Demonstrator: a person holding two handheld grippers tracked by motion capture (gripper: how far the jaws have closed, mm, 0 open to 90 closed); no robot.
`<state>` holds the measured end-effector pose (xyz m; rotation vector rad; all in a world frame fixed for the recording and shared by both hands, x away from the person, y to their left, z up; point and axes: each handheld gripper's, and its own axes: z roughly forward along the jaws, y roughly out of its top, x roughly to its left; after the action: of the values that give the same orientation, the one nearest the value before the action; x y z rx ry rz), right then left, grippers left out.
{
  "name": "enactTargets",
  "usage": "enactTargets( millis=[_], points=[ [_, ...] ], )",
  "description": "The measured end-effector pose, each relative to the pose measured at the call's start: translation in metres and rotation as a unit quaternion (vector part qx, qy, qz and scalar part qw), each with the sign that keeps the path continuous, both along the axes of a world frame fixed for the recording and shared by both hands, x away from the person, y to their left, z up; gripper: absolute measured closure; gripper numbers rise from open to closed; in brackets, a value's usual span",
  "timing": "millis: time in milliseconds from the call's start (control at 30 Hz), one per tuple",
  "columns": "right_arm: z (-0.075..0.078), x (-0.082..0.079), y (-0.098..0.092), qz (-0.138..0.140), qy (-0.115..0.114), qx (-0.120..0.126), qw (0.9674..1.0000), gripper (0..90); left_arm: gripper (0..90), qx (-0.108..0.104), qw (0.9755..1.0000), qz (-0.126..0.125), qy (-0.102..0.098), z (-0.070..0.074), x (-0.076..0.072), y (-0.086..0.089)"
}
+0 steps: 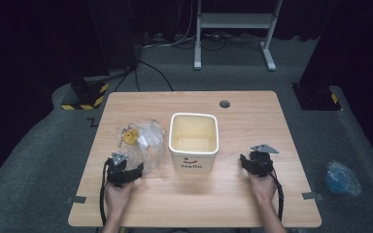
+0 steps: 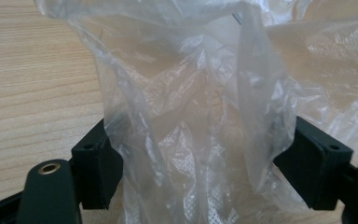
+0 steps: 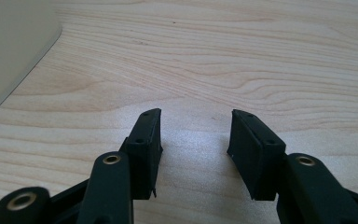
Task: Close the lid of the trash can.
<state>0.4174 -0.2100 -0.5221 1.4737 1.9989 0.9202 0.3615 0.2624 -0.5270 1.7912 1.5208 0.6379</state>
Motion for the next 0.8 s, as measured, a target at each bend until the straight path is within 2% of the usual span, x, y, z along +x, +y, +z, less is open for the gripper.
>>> enactTargets(
  millis=[267, 400, 567, 800],
  points=[
    [-0.0014, 0.0004, 0.0020, -0.002, -0.007, -0.011, 0.9999, 49.6, 22.9, 0.001, 1.0000, 0.000, 0.001, 0.0000, -0.0001, 0.0000],
    [-0.0016, 0.0017, 0.0011, -0.006, -0.007, -0.017, 0.9998, 42.5, 22.8, 0.003, 1.0000, 0.000, 0.001, 0.0001, -0.0005, 0.0002],
    [-0.0019, 0.0033, -0.0015, -0.016, 0.000, -0.013, 0.9998, 33.9, 22.9, 0.004, 1.0000, 0.000, 0.001, 0.0001, -0.0013, 0.0001],
    [-0.0021, 0.0038, -0.0023, -0.019, 0.001, -0.011, 0.9998, 32.9, 23.1, 0.004, 1.0000, 0.003, 0.001, 0.0002, -0.0020, 0.0002]
  ],
)
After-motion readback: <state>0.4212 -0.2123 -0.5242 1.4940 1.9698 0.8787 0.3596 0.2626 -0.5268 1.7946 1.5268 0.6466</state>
